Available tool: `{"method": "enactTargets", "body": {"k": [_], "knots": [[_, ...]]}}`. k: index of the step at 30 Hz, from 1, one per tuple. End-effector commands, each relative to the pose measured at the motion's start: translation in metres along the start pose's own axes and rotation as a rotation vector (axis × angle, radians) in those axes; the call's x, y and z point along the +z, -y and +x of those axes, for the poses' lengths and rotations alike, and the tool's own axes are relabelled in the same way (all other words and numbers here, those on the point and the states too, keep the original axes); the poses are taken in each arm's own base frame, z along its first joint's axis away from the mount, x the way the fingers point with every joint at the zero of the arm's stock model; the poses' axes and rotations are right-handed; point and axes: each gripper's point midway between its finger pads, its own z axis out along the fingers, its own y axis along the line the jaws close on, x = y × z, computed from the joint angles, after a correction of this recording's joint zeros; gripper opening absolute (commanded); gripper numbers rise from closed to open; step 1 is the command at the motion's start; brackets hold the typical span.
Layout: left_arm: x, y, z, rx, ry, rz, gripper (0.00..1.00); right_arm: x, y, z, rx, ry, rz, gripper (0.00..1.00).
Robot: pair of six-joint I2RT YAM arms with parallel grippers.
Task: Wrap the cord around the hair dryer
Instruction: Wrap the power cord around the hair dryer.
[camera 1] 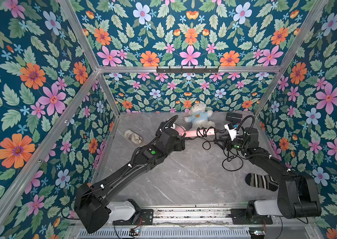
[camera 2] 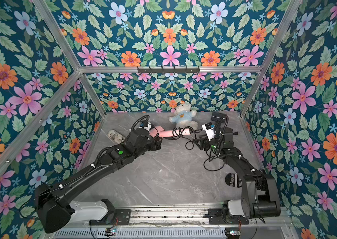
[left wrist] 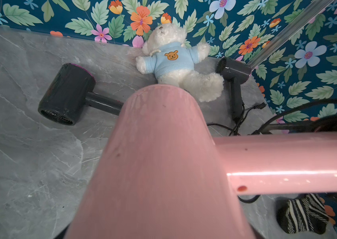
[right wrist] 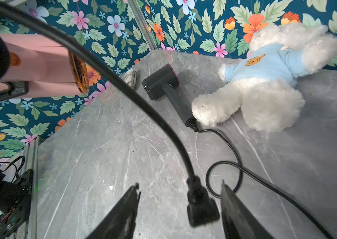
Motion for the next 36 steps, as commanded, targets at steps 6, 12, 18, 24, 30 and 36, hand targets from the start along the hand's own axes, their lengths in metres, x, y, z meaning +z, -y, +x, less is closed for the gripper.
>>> {"method": "enactTargets", "body": {"k": [6,12,18,24,30,36], "knots": [[-0.007,0.017,-0.016,-0.021,0.045,0.078,0.00,0.013,0.017,-0.005,-0.007,0.000,0.018,0.62],[-0.008,0.015,-0.016,-0.029,0.052,0.073,0.00,0.015,0.016,0.003,0.031,-0.012,-0.002,0.19],[-0.006,0.016,-0.014,-0.034,0.047,0.087,0.00,0.016,0.020,0.008,0.074,-0.035,0.015,0.00],[0.008,0.001,0.001,-0.019,0.004,0.036,0.00,0.005,0.023,-0.007,0.012,-0.084,0.155,0.00],[0.031,-0.024,0.016,-0.079,-0.041,0.029,0.00,-0.022,0.007,-0.035,-0.261,-0.147,0.468,0.00],[0.056,-0.045,0.030,-0.142,-0.082,0.015,0.00,-0.025,-0.058,-0.047,-0.494,-0.186,0.446,0.00]]}}
